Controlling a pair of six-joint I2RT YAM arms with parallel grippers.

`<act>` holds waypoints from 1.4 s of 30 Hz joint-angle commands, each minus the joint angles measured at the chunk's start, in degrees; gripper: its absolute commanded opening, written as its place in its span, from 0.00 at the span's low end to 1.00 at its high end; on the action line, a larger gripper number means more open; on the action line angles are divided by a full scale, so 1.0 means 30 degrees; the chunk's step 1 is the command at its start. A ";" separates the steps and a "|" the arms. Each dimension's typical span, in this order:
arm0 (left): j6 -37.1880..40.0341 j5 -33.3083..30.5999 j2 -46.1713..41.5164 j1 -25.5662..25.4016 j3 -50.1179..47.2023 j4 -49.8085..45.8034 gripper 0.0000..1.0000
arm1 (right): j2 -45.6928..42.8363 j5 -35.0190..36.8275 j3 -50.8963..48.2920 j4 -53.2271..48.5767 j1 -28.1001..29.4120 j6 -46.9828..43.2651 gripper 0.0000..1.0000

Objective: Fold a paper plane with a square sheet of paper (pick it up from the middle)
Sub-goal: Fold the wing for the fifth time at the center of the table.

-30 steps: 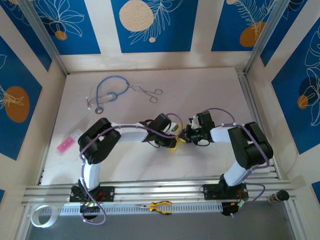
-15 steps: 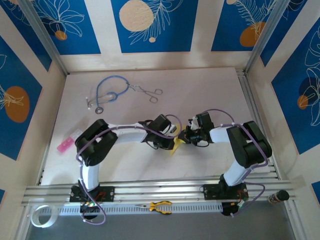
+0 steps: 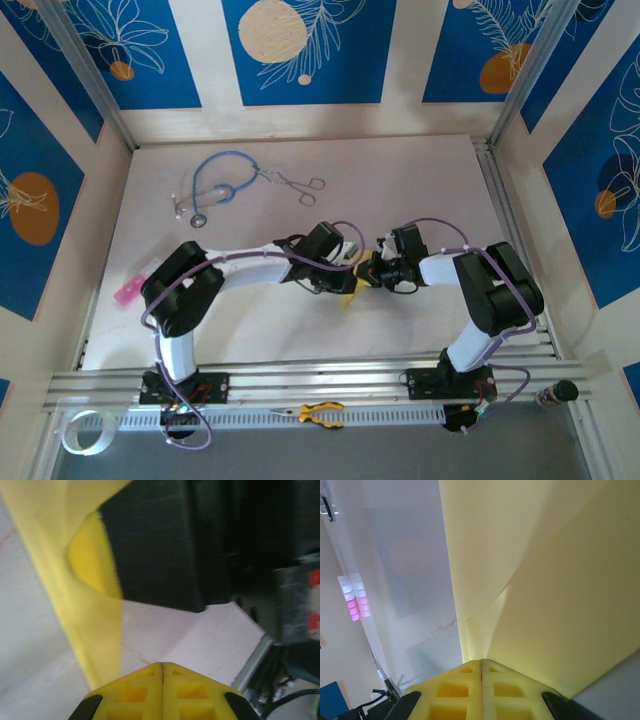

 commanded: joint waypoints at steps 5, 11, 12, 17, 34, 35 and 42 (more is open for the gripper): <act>-0.1337 0.1482 0.1082 -0.0438 0.0346 0.1645 0.00 | 0.0741 0.1660 -0.0473 -0.1650 0.0072 0.0073 0.00; -0.1442 0.1102 0.1679 -0.0497 0.0471 0.1186 0.00 | 0.0815 0.1689 -0.0507 -0.1649 0.0071 0.0064 0.00; -0.1423 0.0977 0.1804 -0.0497 0.0460 0.1162 0.00 | 0.0789 0.1714 -0.0498 -0.1632 0.0092 0.0113 0.00; -0.1062 -0.0391 0.2327 -0.0679 0.0796 -0.0410 0.01 | 0.0757 0.1806 -0.0535 -0.1631 0.0082 0.0116 0.00; -0.2277 -0.0623 0.0930 -0.0849 -0.2714 0.0590 0.01 | 0.0905 0.2422 -0.0692 -0.2121 0.0013 -0.0367 0.00; -0.2277 -0.0513 0.0833 -0.0878 -0.2781 0.0565 0.01 | 0.0919 0.2415 -0.0690 -0.2108 0.0013 -0.0354 0.00; -0.1991 -0.1458 -0.0469 -0.1083 -0.4467 -0.0365 0.00 | 0.0811 0.2516 -0.0787 -0.2019 -0.0022 -0.0279 0.00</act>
